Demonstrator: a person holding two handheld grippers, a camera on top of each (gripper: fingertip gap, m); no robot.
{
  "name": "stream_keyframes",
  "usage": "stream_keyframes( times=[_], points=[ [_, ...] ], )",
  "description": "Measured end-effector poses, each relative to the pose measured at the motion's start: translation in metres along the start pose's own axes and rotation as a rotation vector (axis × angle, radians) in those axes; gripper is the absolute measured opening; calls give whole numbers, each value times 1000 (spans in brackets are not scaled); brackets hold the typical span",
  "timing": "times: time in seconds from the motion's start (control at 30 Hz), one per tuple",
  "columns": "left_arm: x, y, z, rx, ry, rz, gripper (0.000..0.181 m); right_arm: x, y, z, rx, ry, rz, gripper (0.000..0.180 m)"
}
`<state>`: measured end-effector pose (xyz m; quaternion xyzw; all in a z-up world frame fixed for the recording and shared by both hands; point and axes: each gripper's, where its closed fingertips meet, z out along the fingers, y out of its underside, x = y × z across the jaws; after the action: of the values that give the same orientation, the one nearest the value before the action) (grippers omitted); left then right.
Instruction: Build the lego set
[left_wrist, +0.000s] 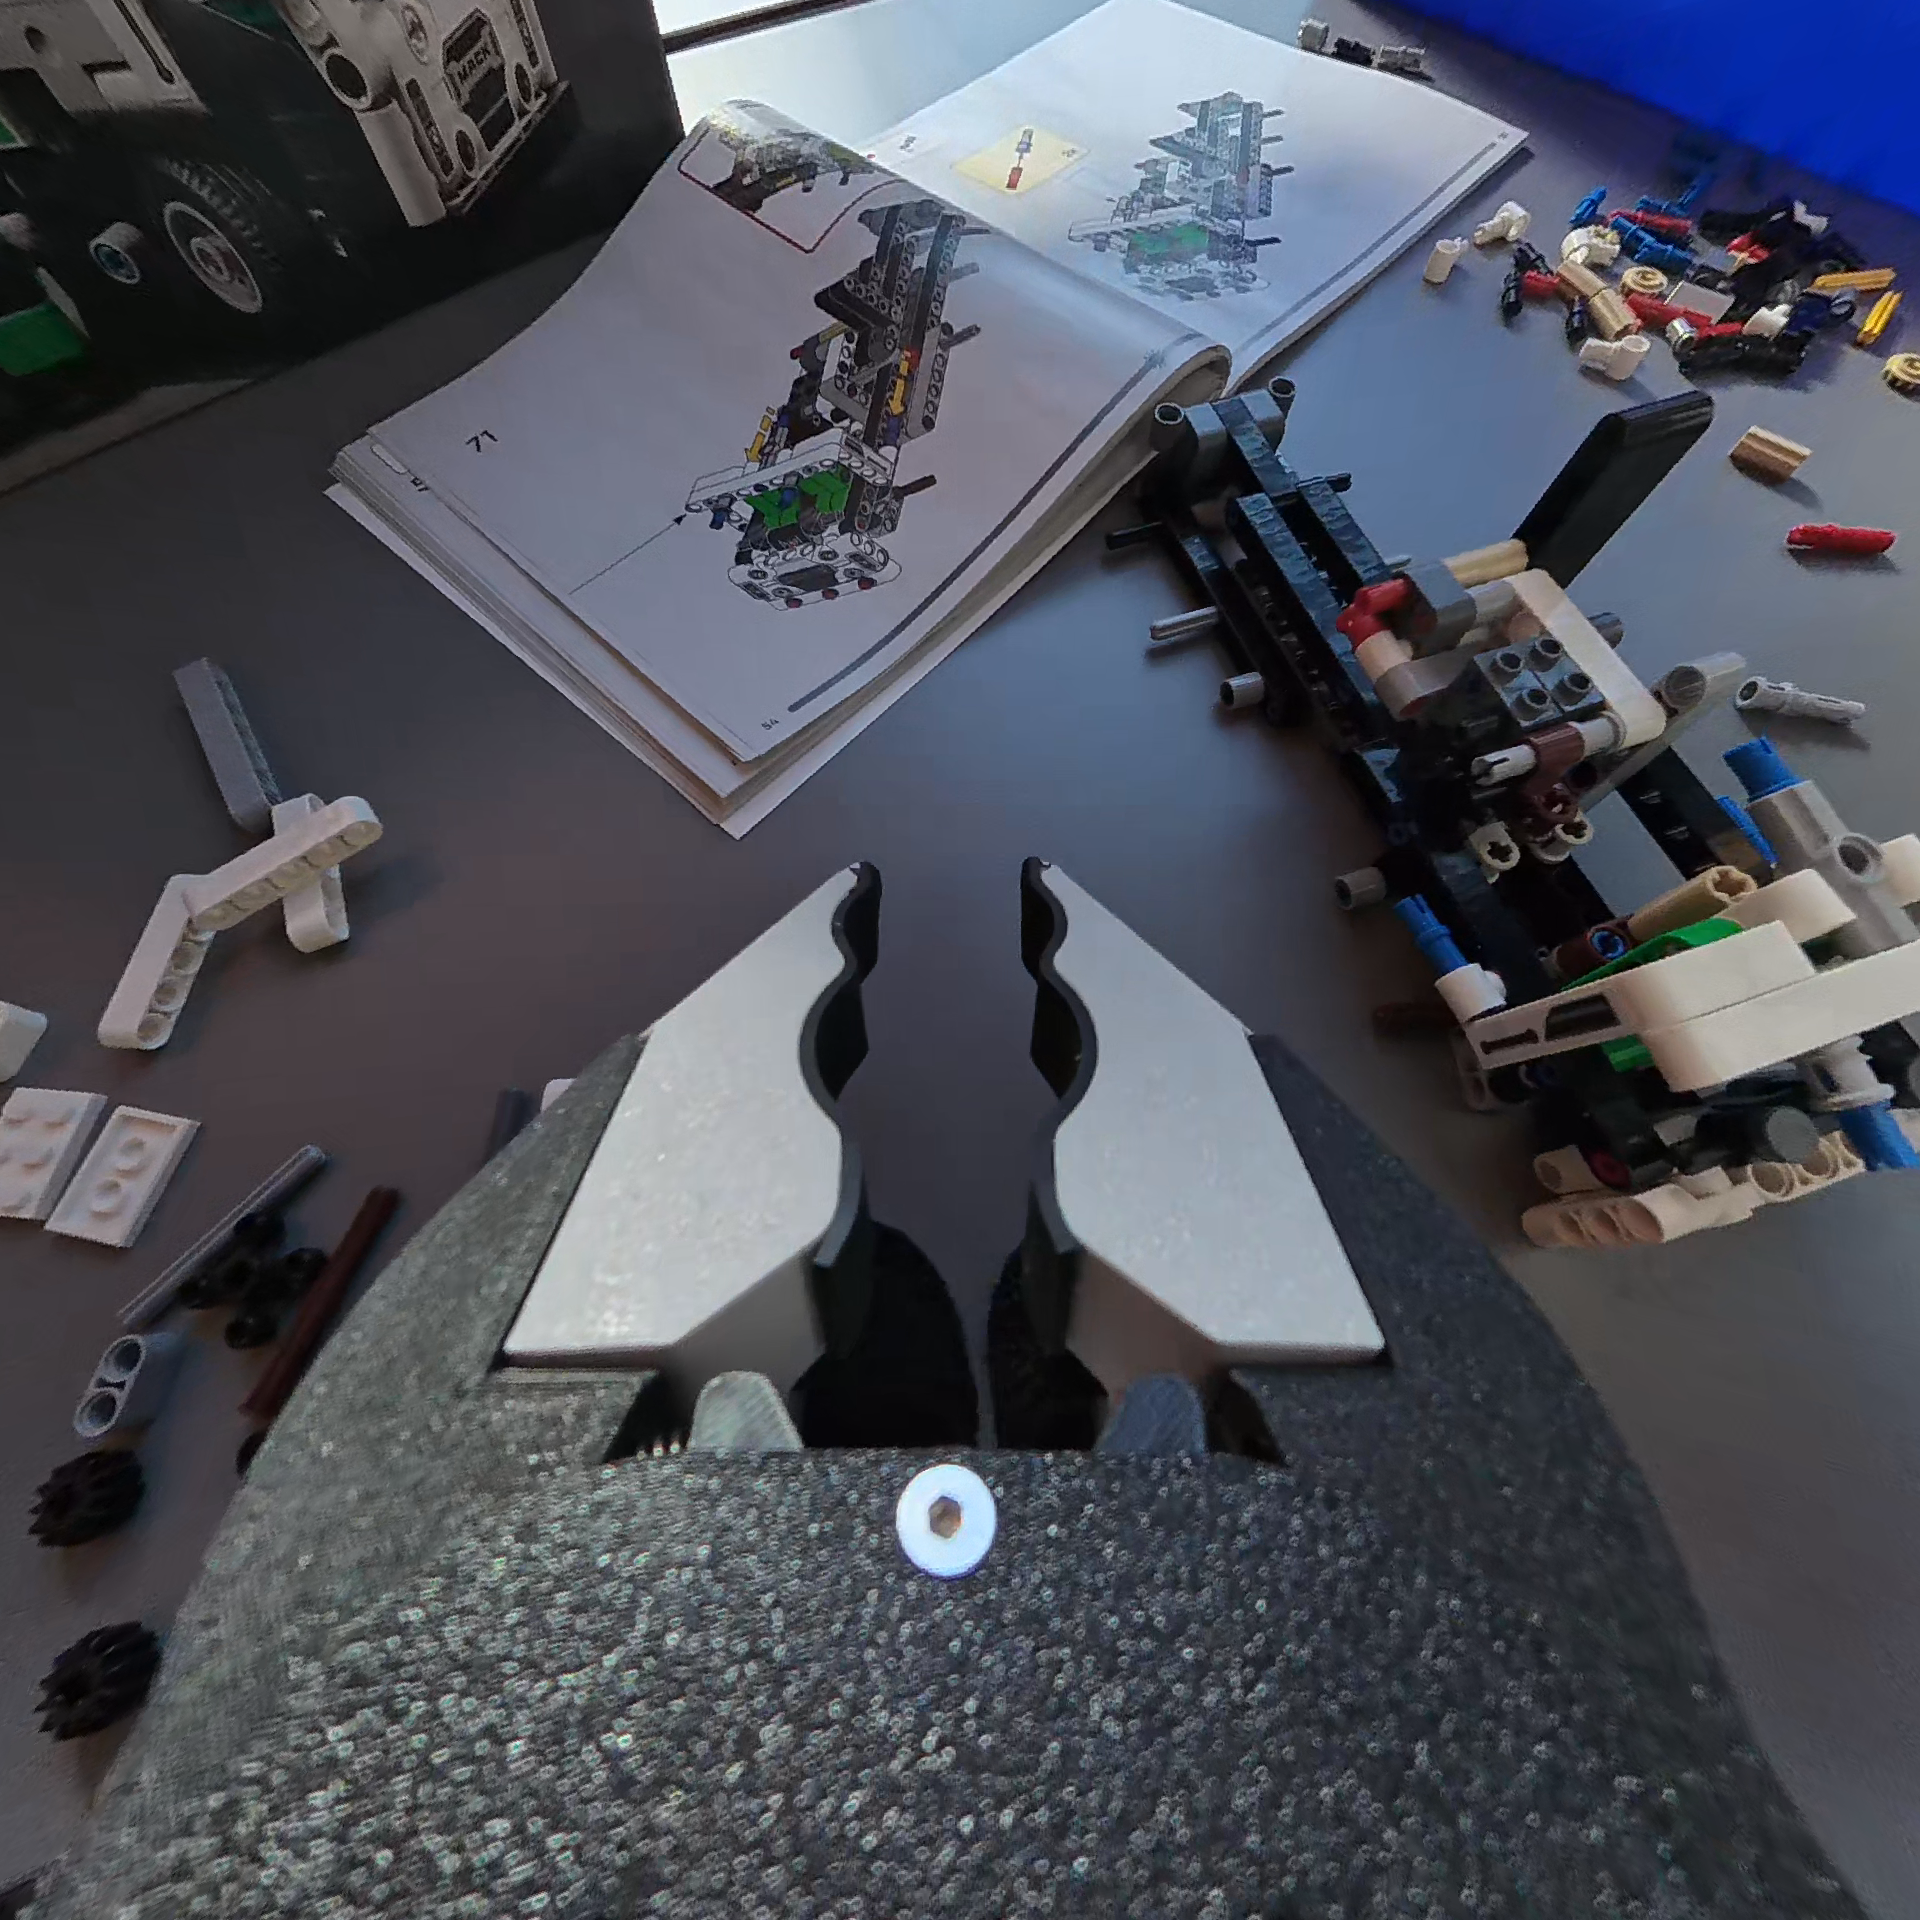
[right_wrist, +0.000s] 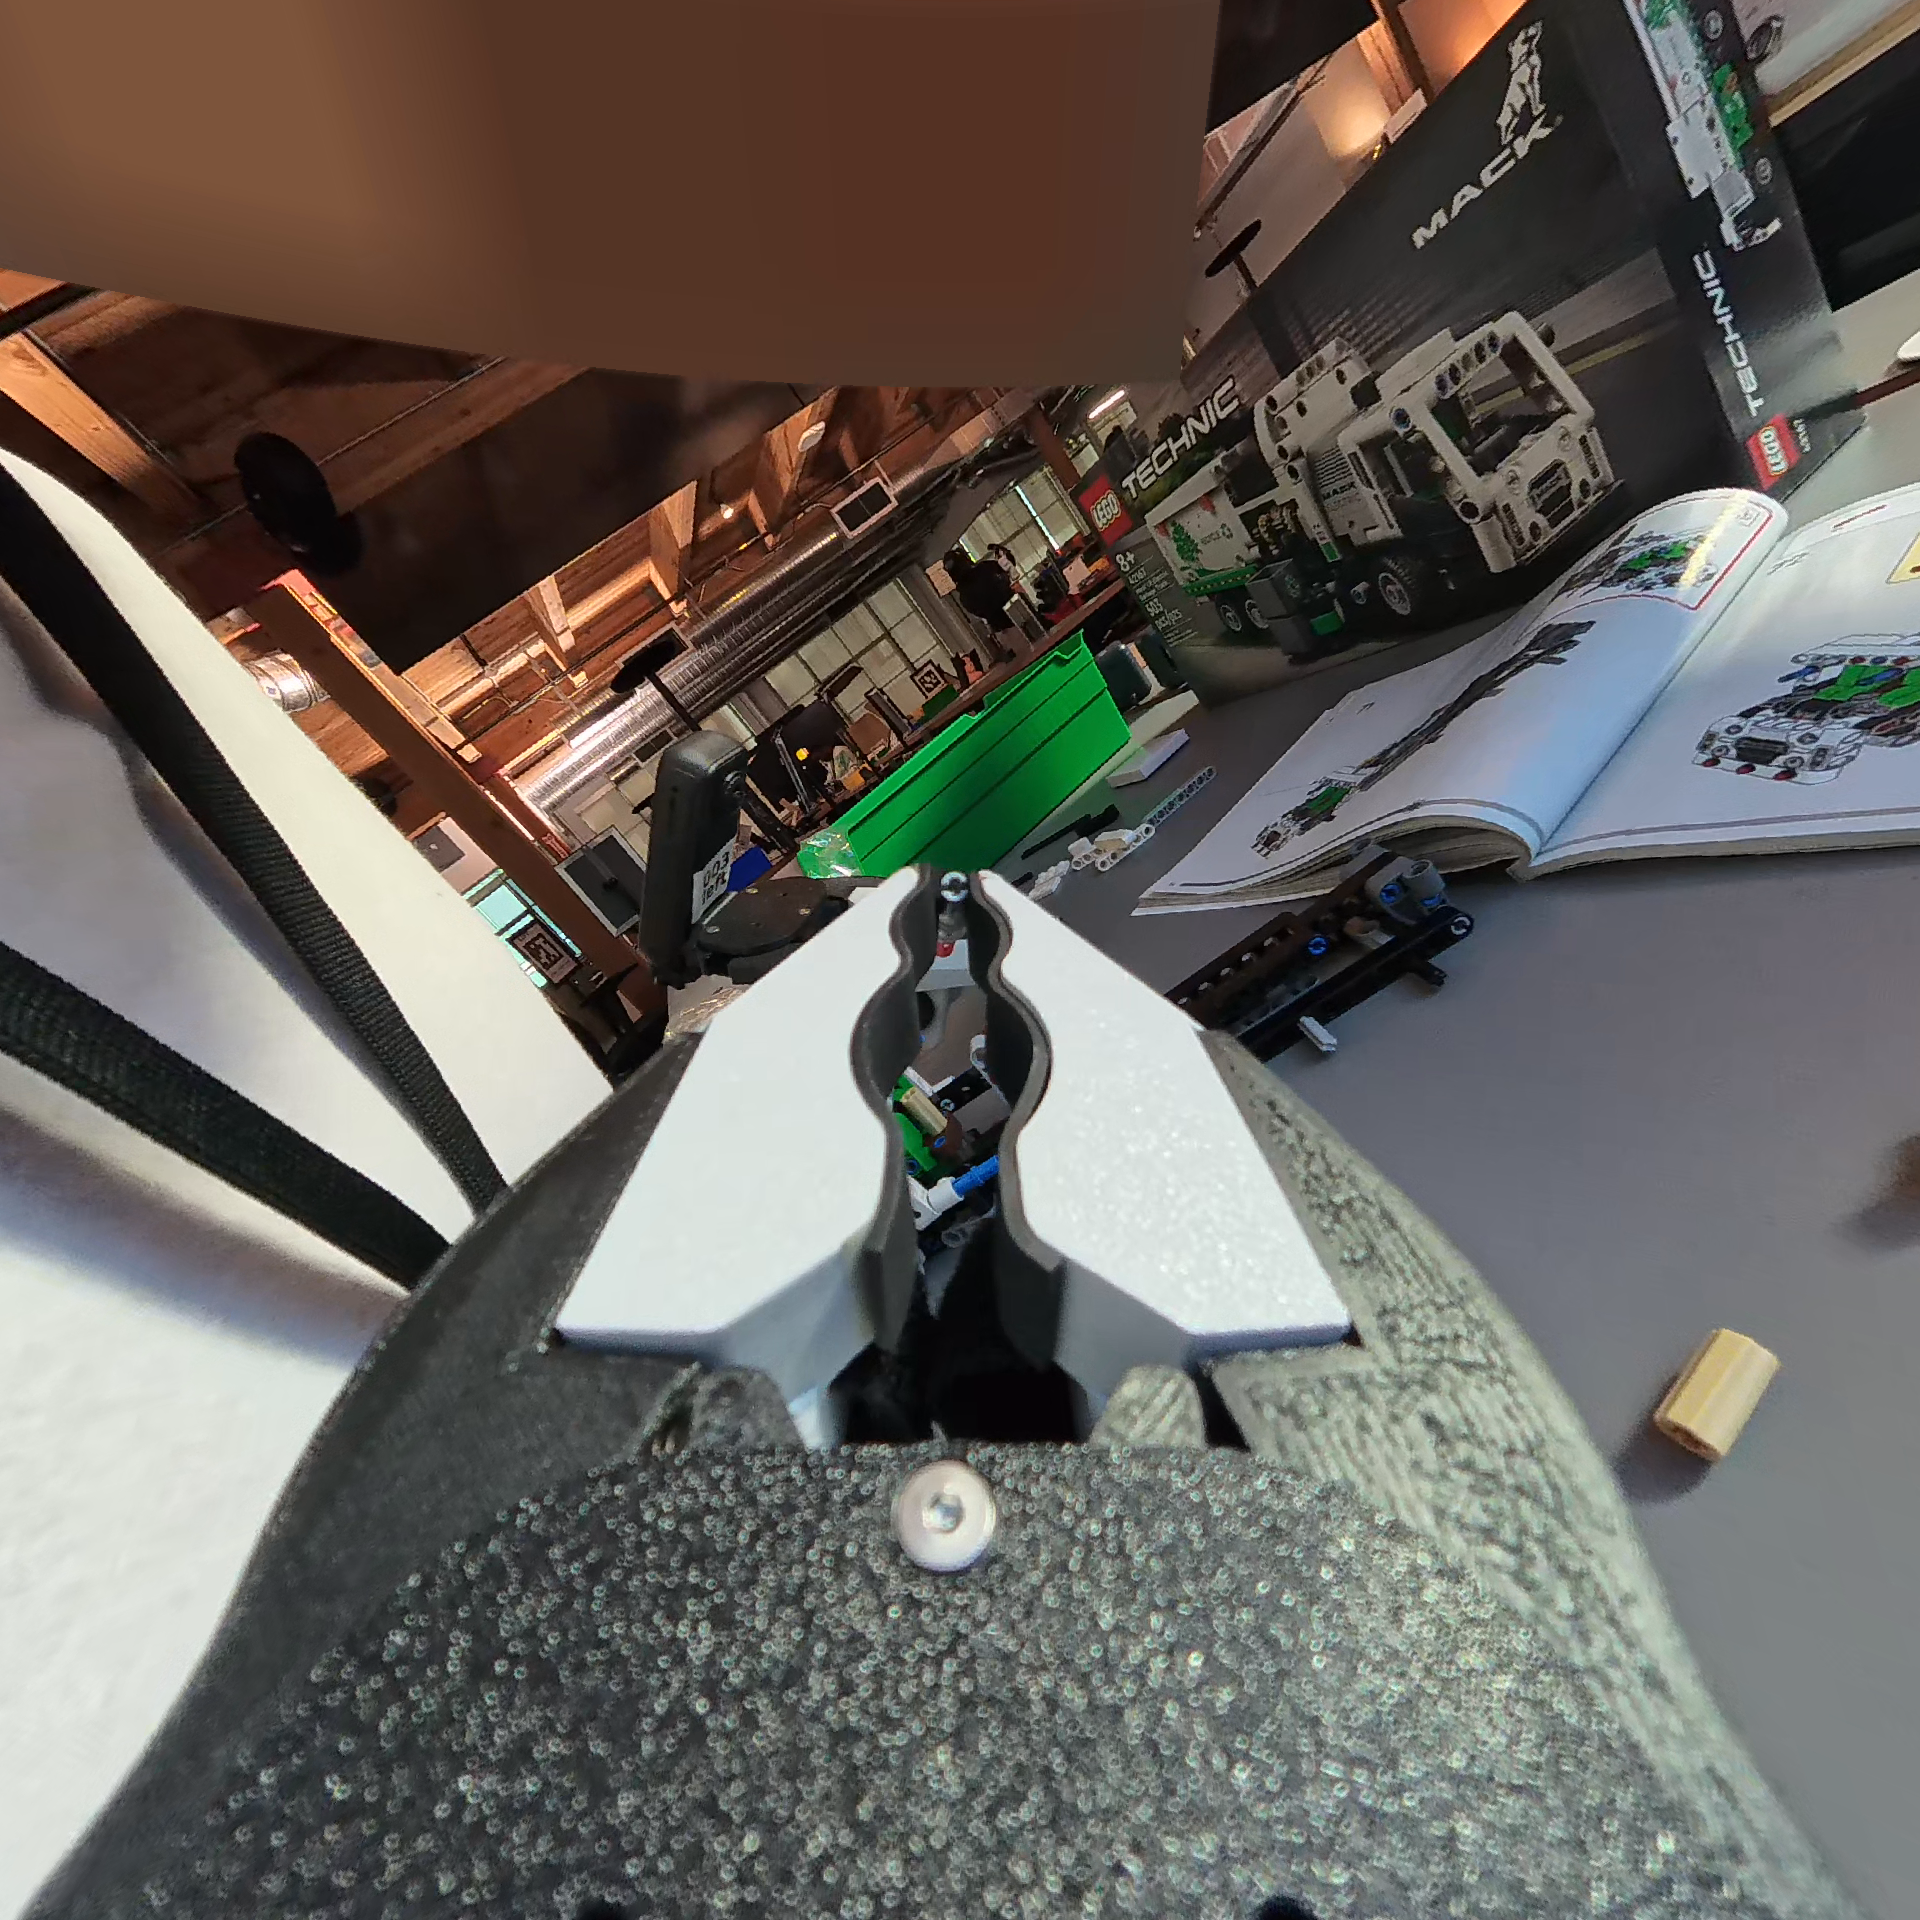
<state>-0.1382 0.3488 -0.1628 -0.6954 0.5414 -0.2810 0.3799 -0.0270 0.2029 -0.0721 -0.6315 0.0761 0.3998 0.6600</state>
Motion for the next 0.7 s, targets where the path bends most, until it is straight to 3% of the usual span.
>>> stream_keyframes(
  times=[0.7],
  points=[
    [2,3,3,-27,8,4,25,0,-1,-1,5,-10,16,3]
  ],
)
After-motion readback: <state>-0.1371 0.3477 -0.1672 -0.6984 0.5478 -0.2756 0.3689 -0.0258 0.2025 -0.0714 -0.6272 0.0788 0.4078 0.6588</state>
